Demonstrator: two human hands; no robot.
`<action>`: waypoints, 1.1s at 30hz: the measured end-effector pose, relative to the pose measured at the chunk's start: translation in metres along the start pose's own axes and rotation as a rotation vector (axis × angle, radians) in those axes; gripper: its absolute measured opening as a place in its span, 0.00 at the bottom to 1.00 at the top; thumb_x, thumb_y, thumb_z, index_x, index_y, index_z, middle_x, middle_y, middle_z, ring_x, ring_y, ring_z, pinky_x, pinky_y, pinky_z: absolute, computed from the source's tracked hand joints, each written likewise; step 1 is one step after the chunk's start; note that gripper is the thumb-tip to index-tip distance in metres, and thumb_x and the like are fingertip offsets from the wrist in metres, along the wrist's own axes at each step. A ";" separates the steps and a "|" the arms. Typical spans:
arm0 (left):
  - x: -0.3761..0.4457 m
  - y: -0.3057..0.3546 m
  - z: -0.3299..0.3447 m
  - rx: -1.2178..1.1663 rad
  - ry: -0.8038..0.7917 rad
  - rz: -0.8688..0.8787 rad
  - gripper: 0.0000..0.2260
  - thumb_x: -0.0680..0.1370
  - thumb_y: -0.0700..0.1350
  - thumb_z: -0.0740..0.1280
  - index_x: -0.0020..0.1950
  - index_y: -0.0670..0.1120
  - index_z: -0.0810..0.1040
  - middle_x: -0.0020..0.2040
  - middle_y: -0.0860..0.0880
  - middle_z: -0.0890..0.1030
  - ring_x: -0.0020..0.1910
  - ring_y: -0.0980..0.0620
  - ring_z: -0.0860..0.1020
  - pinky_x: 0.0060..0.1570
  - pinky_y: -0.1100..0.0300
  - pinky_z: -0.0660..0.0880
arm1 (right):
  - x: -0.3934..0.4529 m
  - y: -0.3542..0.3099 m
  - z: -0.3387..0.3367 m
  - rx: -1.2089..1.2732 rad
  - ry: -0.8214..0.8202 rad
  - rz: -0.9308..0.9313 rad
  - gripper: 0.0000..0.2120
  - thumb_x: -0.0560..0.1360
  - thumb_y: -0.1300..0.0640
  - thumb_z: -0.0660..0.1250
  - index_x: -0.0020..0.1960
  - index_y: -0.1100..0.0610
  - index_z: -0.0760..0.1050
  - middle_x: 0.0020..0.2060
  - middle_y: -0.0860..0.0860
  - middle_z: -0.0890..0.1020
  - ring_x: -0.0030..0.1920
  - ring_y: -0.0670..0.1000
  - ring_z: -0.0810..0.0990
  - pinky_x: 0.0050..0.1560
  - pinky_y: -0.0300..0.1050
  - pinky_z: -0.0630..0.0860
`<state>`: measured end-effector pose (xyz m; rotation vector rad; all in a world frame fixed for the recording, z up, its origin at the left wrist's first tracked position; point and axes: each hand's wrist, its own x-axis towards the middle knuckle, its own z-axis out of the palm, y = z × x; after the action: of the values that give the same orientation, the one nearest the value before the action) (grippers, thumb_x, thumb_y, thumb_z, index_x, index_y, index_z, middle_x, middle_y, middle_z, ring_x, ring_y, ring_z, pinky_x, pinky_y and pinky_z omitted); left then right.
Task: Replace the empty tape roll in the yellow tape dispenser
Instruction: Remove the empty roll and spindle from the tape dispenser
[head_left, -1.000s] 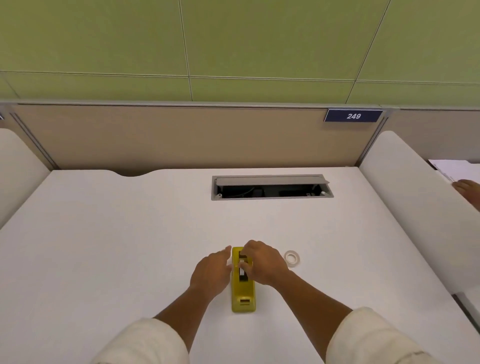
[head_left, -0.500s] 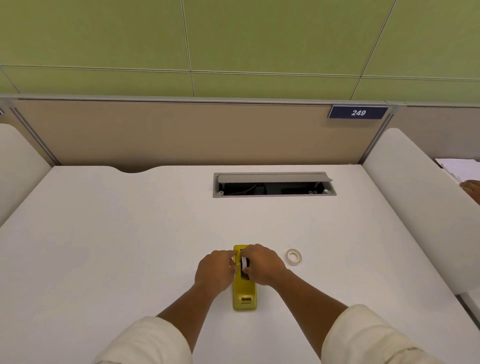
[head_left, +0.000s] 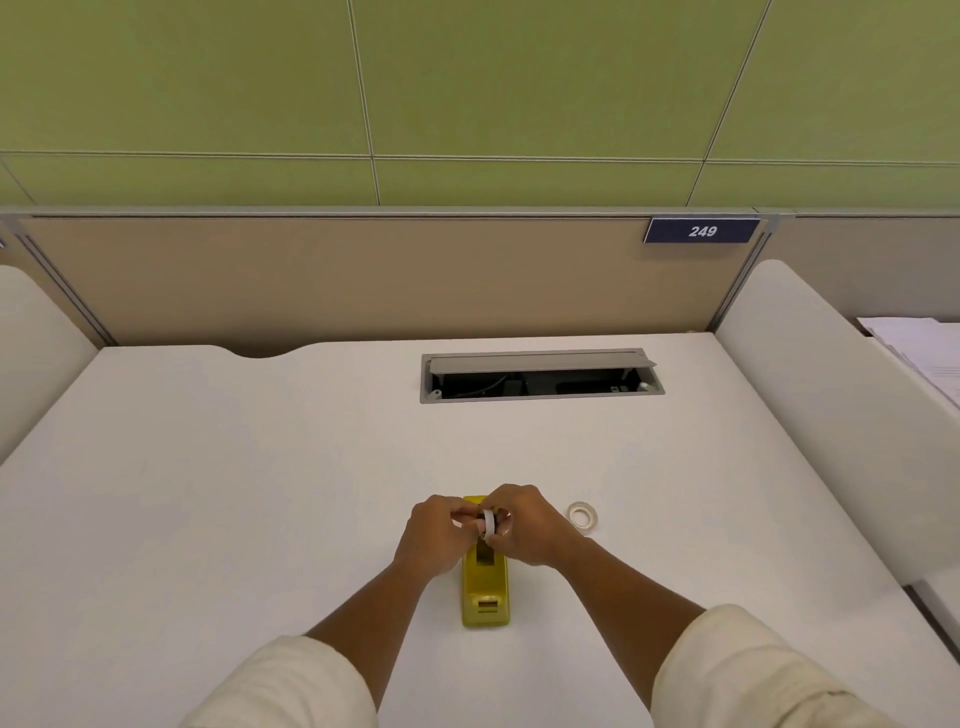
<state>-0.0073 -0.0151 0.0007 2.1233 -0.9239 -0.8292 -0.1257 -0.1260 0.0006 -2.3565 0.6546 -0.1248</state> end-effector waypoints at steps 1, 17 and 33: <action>0.000 0.001 0.000 -0.045 0.001 -0.004 0.10 0.72 0.45 0.74 0.53 0.50 0.85 0.48 0.52 0.85 0.48 0.53 0.82 0.47 0.65 0.77 | -0.001 0.000 -0.002 0.021 0.013 0.002 0.08 0.70 0.59 0.71 0.48 0.60 0.81 0.45 0.57 0.83 0.43 0.56 0.80 0.44 0.50 0.79; 0.003 0.009 0.007 -0.255 -0.018 -0.102 0.11 0.75 0.39 0.70 0.57 0.45 0.80 0.50 0.43 0.84 0.50 0.45 0.83 0.54 0.52 0.81 | -0.003 0.008 -0.014 0.116 0.011 0.075 0.21 0.66 0.59 0.77 0.58 0.57 0.77 0.55 0.52 0.79 0.52 0.49 0.80 0.49 0.43 0.82; 0.010 0.009 0.011 -0.449 -0.058 -0.178 0.08 0.76 0.40 0.70 0.54 0.45 0.83 0.47 0.47 0.86 0.46 0.50 0.85 0.50 0.57 0.82 | 0.002 0.015 -0.016 0.246 0.047 0.123 0.19 0.65 0.61 0.78 0.55 0.56 0.79 0.53 0.53 0.79 0.51 0.53 0.82 0.48 0.46 0.83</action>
<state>-0.0128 -0.0314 -0.0017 1.8089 -0.5175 -1.0795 -0.1347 -0.1462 0.0036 -2.0779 0.7604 -0.1950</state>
